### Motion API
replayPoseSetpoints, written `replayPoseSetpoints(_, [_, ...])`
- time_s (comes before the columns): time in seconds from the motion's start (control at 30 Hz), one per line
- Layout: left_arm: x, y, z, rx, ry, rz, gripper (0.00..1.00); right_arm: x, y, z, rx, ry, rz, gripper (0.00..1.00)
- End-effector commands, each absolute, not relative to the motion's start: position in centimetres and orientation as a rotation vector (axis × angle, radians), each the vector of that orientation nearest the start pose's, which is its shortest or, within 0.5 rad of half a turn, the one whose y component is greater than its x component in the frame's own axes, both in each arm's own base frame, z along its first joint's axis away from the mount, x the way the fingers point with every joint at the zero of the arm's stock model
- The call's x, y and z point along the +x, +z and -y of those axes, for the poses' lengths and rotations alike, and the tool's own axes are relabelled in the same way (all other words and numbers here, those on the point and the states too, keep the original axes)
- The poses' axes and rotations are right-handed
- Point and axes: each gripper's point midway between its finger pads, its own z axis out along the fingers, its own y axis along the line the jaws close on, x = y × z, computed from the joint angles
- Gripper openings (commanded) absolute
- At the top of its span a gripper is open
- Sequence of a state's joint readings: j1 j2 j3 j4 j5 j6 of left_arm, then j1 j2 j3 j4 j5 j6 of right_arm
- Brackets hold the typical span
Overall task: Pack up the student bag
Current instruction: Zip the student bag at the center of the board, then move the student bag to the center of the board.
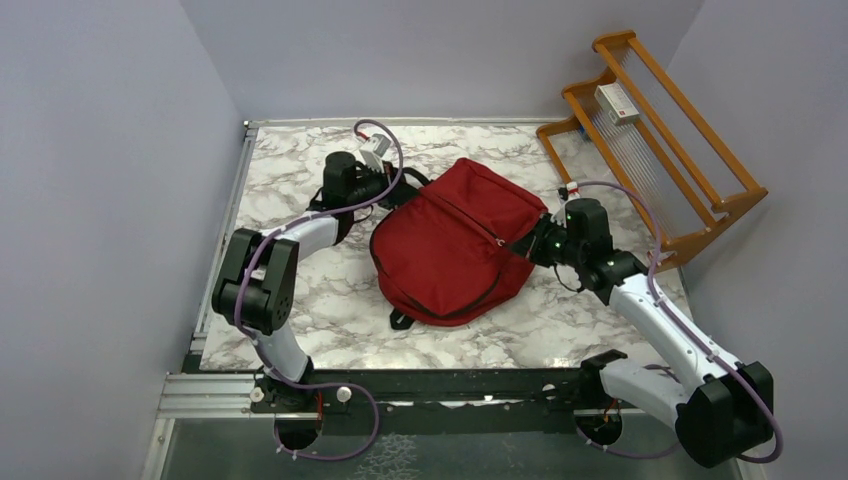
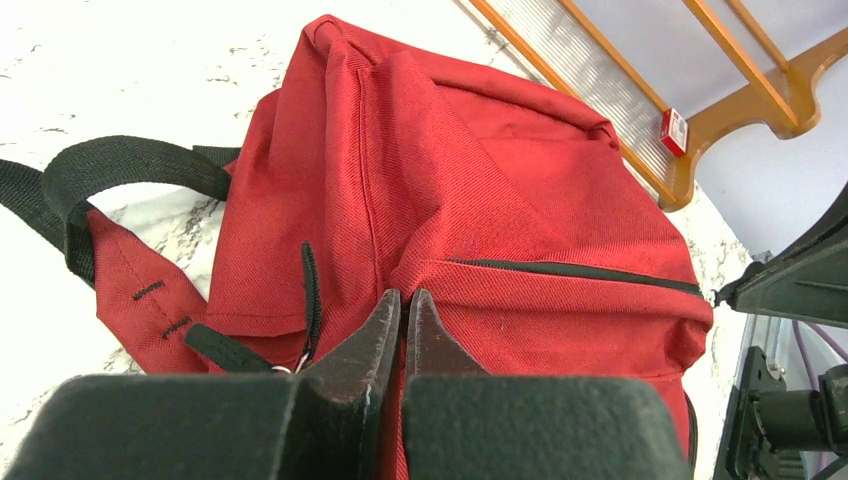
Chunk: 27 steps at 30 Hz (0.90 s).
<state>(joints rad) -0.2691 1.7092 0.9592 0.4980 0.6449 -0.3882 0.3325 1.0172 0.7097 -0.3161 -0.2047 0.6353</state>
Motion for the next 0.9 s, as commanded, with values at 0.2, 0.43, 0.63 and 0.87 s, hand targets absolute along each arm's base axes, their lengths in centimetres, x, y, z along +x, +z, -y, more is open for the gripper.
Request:
replayPoseSetpoints(0.2, [48.4,18.8,21.3,0.352,-0.895,-1.748,0.0,26.6,11.9,-15.2,0.202,0.717,-2.341,0.01])
replayPoseSetpoints(0.43, [53.6,21.0,22.1,0.417,-0.87,-1.651,0.0,29.3,17.1,-17.2,0.035,0.804,-2.187,0.16])
replayPoseSetpoints(0.63, [56.8,23.1,21.6,0.437,-0.852,-1.596,0.2,30.1,19.4,-15.9,0.037,0.703,-2.143,0.39])
replayPoseSetpoints(0.87, [55.6,26.6,18.1,0.336,-0.665,-1.631,0.76,29.8,20.8,-12.2,0.163,0.515,-2.061,0.47])
